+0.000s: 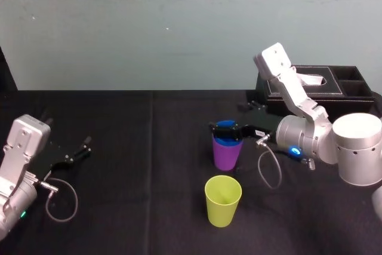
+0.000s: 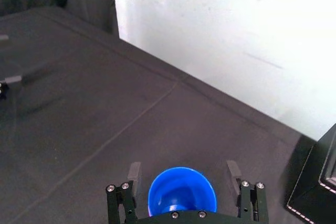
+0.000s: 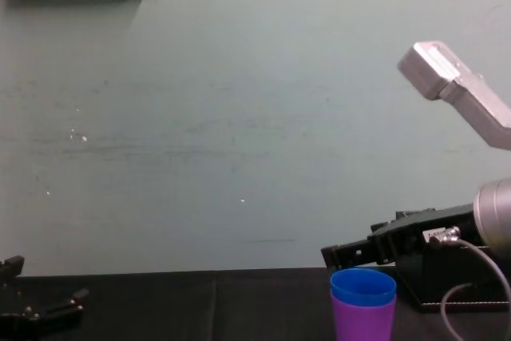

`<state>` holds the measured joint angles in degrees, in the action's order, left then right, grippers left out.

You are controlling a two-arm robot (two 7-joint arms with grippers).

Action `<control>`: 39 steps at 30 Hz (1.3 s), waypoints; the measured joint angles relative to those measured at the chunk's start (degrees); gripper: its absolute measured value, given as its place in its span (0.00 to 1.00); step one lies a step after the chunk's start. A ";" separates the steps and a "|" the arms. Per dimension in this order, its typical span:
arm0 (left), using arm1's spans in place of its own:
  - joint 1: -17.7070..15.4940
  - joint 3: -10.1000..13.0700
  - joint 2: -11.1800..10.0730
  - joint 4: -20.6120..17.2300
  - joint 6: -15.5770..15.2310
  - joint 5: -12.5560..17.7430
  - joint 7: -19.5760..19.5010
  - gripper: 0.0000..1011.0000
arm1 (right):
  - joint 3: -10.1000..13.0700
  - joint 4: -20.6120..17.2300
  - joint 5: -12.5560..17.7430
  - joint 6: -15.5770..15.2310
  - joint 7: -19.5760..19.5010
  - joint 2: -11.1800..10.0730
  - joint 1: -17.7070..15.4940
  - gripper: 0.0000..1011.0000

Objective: Stack the three plastic cups sequentially using one hand.

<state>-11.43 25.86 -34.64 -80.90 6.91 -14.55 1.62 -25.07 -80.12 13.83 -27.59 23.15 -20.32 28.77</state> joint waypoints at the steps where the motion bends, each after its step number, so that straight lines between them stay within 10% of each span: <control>1: 0.00 0.00 0.00 0.00 0.00 0.00 0.00 0.99 | 0.31 -0.84 0.02 0.24 -0.23 -0.17 -0.41 0.99; 12: 0.00 0.00 0.00 0.00 0.00 0.00 0.00 0.99 | 3.41 -9.12 2.70 0.03 -0.18 -3.05 -4.92 0.99; 24: -0.01 0.00 0.00 0.00 0.00 0.00 0.00 0.99 | 8.84 -23.74 9.95 -0.14 5.22 -14.54 -18.46 0.99; 39: 0.00 0.00 0.00 0.00 0.00 0.00 0.00 0.99 | 9.66 -27.24 11.97 8.11 6.89 -21.28 -30.78 0.99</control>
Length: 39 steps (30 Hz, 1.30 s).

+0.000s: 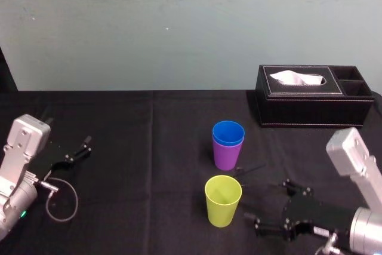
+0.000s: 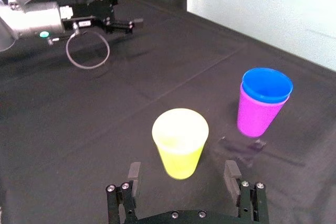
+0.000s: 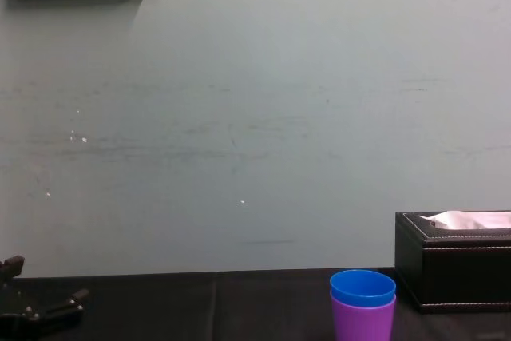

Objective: Stack the three plastic cups sequentially using one hand.

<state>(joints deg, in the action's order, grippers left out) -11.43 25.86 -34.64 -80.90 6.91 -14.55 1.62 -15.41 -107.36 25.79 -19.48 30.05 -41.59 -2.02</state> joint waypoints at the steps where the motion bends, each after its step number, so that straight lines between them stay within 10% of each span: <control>1: 0.00 0.00 0.00 0.00 0.00 0.00 0.00 0.99 | -0.13 0.09 0.01 0.30 -0.07 -0.12 -0.30 0.99; 12: 0.00 0.00 0.00 0.00 0.00 0.00 0.00 0.99 | -4.35 0.83 -3.78 1.13 -3.75 -0.45 -0.53 0.99; 39: 0.00 0.00 0.00 0.00 0.00 0.00 0.00 0.99 | -7.89 3.60 -6.99 -7.13 -10.05 9.28 4.04 0.99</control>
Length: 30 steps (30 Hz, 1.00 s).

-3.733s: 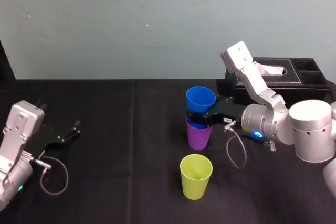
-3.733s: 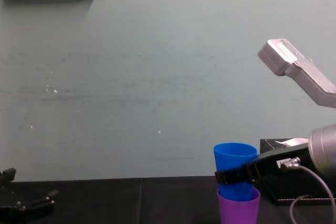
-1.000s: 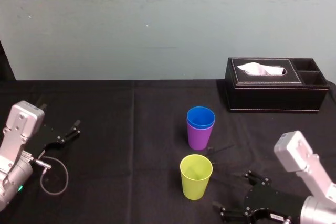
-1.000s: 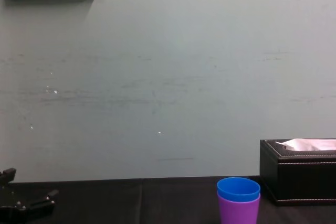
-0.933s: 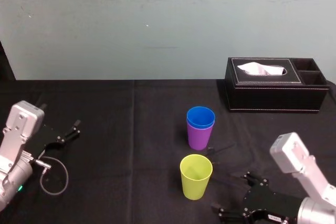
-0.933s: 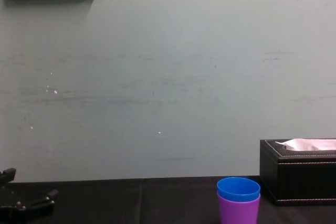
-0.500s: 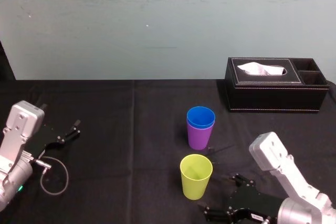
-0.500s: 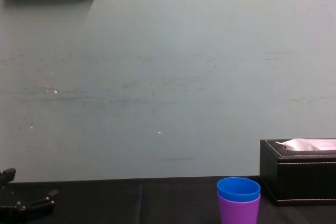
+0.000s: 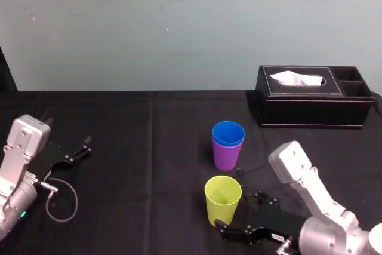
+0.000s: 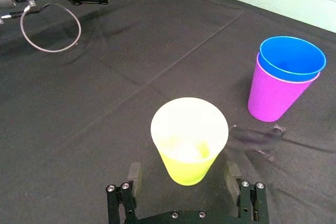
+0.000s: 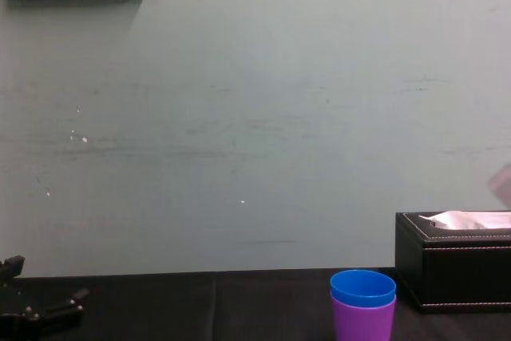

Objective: Stack the three plastic cups sequentially using one hand.

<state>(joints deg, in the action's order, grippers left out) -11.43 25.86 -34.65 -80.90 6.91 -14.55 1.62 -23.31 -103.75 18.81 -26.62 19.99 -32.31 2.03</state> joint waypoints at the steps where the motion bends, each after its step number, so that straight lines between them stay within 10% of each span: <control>1: 0.00 0.00 0.00 0.00 0.00 0.00 0.00 0.99 | -0.16 0.14 -0.22 -0.11 -0.04 0.19 0.16 0.99; 30: 0.00 0.00 0.00 0.00 0.00 0.00 0.00 0.99 | -0.87 4.87 -5.63 -2.15 -1.37 7.57 3.78 0.99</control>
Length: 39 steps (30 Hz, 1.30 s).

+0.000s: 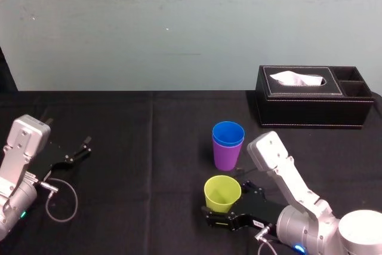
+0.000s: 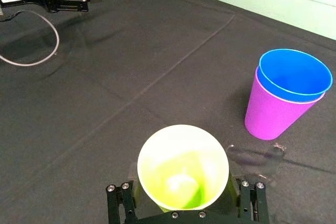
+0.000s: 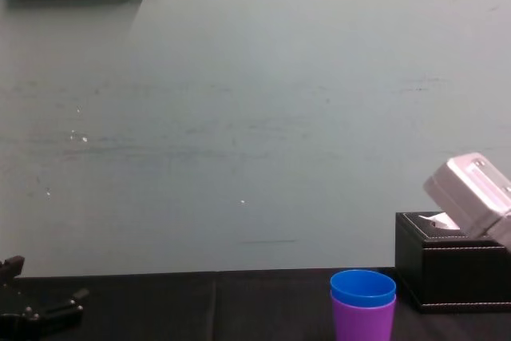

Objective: Stack the three plastic cups sequentially using one hand.

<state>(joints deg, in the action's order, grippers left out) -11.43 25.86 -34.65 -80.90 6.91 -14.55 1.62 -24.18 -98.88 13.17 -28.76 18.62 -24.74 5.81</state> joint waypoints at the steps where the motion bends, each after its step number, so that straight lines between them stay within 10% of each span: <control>1: 0.00 0.00 0.00 0.00 0.00 0.00 0.00 0.99 | -0.03 0.13 -0.13 -0.05 0.05 0.11 0.11 0.99; 39: 0.00 0.00 0.00 0.00 0.00 0.00 0.00 0.99 | 2.17 1.24 -4.25 -1.64 -0.02 3.93 -0.52 0.99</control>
<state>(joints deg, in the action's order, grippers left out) -11.43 25.86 -34.65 -80.90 6.91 -14.55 1.62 -22.01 -97.63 8.92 -30.40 18.59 -20.81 5.28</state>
